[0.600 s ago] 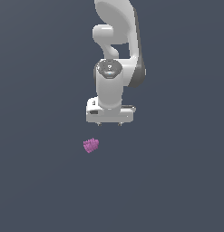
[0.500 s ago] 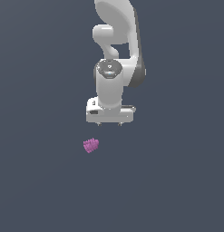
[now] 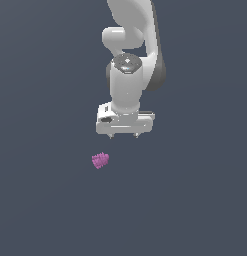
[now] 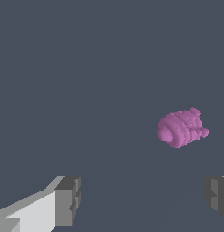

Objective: Pick up the object and move it to a goal position.

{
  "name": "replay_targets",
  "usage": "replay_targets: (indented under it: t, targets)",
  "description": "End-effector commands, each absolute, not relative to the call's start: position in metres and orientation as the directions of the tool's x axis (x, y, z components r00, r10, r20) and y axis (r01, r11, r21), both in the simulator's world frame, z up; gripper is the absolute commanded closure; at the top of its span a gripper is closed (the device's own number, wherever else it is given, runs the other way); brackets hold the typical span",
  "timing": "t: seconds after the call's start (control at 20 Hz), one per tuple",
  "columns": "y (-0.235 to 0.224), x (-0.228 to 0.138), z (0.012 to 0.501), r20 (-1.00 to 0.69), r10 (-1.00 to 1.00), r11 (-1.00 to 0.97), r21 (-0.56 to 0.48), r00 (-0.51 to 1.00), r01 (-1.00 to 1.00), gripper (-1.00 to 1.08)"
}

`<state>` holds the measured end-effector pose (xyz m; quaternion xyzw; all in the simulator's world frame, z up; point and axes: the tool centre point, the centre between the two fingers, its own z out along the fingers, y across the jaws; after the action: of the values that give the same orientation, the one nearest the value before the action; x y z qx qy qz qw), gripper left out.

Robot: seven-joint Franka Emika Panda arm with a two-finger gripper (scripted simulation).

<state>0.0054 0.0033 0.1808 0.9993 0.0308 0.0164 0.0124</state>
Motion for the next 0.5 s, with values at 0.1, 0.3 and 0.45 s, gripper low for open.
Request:
replay_targets:
  t: [0.1, 0.3, 0.45]
  targets:
    - [0.0024, 0.0054, 0.1798, 0.031, 0.056, -0.998, 0.026, 0.998, 0.055, -0.92]
    - [-0.0005, 0.0069, 0.1772, 0.03, 0.02, -1.0, 0.022, 0.999, 0.019, -0.92]
    - [-0.0041, 0.0088, 0.1741, 0.03, -0.025, -1.0, 0.018, 0.999, -0.026, -0.92]
